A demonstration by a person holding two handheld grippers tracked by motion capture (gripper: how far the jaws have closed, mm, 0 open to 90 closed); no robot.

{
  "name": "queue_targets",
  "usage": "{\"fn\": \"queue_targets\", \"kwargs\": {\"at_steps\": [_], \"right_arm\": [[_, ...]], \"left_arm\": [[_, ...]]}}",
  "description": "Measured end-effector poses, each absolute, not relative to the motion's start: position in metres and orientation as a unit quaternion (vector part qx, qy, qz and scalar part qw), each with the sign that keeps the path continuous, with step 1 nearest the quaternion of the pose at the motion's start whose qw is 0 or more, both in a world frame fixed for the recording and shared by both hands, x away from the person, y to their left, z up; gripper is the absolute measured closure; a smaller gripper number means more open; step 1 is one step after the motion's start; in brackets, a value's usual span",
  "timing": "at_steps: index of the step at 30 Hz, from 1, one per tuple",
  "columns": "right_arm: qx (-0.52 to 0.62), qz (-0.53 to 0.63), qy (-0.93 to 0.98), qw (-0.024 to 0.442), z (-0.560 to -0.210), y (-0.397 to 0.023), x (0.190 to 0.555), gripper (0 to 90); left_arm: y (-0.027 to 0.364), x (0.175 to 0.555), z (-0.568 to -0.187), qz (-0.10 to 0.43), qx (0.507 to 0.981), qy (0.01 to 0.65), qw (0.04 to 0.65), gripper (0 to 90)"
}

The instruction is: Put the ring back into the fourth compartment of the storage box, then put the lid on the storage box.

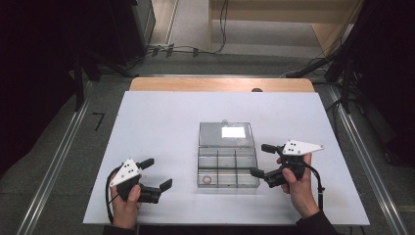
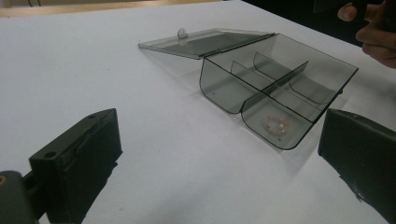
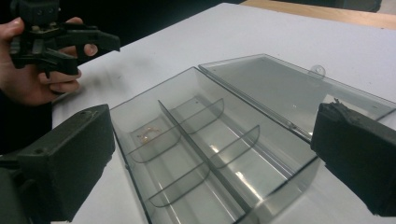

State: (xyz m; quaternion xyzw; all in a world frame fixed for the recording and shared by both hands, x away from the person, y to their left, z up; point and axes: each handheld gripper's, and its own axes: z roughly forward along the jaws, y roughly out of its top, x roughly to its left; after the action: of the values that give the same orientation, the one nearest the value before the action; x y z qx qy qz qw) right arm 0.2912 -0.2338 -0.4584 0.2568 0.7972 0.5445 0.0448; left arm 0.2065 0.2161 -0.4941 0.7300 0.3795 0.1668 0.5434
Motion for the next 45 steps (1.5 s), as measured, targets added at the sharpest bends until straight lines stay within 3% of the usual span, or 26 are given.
{"fn": "queue_targets", "kwargs": {"at_steps": [17, 45], "right_arm": [[0.293, 0.540, 0.786, 0.066, -0.465, -0.258, 0.298, 0.0], [0.298, 0.529, 0.792, 0.064, -0.472, -0.260, 0.299, 0.0]], "left_arm": [[0.196, 0.229, -0.477, 0.165, 0.731, 0.374, 0.547, 0.0], [0.157, 0.290, -0.457, 0.147, 0.740, 0.368, 0.544, 0.0]]}}
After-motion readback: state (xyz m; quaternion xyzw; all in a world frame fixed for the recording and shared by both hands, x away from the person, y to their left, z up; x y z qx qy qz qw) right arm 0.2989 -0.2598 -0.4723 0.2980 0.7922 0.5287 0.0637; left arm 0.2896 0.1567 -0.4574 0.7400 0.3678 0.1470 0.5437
